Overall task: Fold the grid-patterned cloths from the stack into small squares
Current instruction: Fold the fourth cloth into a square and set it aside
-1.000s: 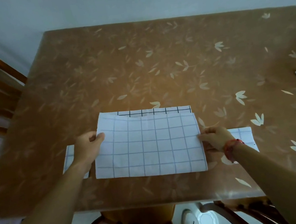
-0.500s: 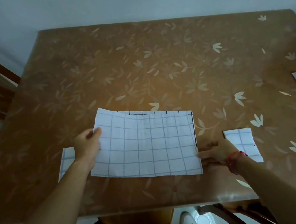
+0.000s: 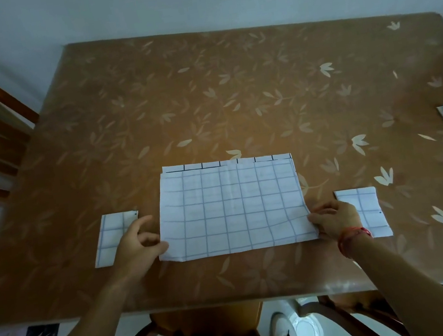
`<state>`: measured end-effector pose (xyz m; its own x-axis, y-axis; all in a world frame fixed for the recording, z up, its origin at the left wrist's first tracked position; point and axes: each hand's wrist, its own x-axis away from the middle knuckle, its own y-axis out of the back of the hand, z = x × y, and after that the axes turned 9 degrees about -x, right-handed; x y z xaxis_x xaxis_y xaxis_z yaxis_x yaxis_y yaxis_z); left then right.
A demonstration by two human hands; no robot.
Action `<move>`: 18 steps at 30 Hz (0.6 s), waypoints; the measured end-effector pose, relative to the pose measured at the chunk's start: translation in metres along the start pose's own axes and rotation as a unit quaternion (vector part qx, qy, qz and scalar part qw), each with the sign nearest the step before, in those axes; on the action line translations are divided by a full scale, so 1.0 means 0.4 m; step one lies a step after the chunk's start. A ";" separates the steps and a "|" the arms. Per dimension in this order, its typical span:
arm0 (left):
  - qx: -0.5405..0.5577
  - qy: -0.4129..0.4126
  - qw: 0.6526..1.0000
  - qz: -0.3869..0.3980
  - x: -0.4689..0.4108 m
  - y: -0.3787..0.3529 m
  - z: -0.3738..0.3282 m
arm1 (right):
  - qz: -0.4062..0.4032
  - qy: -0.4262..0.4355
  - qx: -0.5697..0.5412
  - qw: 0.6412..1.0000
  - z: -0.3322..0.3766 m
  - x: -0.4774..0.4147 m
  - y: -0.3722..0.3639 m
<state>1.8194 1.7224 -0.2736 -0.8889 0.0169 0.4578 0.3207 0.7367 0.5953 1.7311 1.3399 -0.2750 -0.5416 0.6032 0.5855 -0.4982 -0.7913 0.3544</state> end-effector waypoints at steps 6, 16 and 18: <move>0.000 -0.011 0.999 -0.044 0.015 -0.019 -0.002 | 0.054 0.027 0.092 0.994 0.018 0.028 0.004; -0.027 -0.023 0.996 -0.085 0.013 -0.041 -0.016 | 0.020 0.062 0.158 0.985 0.033 0.018 -0.001; -0.048 -0.030 0.994 -0.089 0.013 -0.046 -0.014 | 0.015 0.066 0.176 0.982 0.034 0.018 -0.003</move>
<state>1.8108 1.7051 -0.2783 -0.9513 -0.0661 0.3012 0.1833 0.6642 0.7247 1.7369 1.3437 -0.2615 -0.6472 0.5687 0.5076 -0.2285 -0.7800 0.5826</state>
